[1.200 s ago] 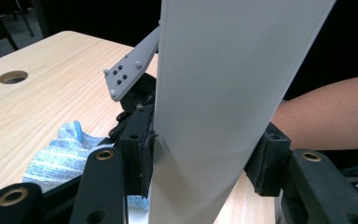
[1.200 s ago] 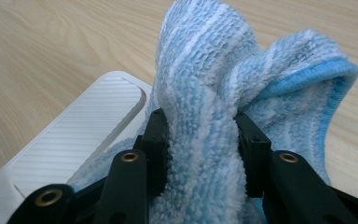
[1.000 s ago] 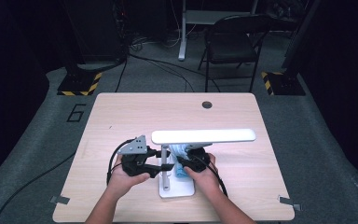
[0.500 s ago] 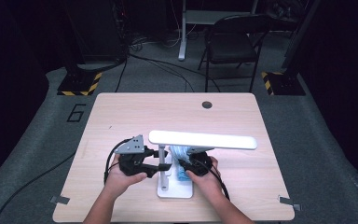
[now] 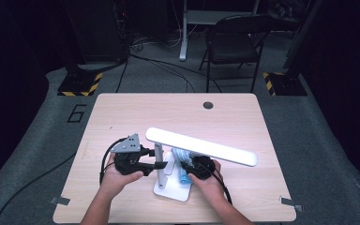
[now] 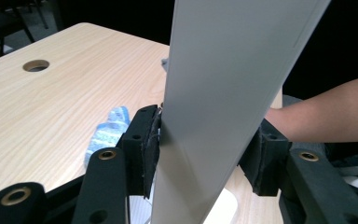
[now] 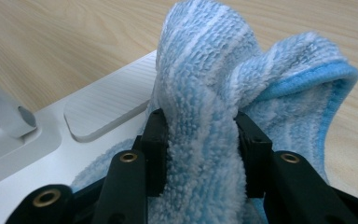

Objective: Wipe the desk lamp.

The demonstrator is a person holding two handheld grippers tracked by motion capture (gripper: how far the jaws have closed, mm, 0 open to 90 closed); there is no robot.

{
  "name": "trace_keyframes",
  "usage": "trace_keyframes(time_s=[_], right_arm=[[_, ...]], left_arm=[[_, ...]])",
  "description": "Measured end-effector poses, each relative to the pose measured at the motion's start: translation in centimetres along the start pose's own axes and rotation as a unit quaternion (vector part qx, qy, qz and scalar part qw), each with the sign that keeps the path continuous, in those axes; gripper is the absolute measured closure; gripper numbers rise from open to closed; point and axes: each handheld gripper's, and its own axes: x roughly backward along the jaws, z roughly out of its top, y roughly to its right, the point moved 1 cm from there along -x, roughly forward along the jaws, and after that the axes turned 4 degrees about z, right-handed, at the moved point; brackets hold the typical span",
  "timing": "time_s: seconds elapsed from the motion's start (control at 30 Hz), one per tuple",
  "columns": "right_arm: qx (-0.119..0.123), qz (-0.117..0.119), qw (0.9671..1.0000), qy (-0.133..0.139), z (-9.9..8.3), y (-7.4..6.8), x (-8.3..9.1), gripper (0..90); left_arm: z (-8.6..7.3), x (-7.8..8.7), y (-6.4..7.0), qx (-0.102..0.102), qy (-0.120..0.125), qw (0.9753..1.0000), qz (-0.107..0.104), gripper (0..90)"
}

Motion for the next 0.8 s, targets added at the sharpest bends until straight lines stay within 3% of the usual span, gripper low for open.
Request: trace_keyframes(time_s=[0.1, 0.53, 0.8], right_arm=[[-0.004, 0.002, 1.0000, 0.007, -0.1, -0.1, 0.0, 61.7], [-0.005, 0.020, 0.9998, -0.009, -0.3, 0.2, 0.7, 62.0], [0.009, 0.027, 0.9994, -0.020, -0.6, 0.1, 1.3, 62.0]], left_arm=[[0.0, 0.1, -0.1, 0.000, 0.000, 1.0000, 0.007, 52.1], [-0.2, 0.7, -0.7, 0.013, 0.000, 0.9994, 0.032, 52.6], [-0.5, 1.0, -1.0, 0.026, 0.008, 0.9987, 0.042, 57.4]])
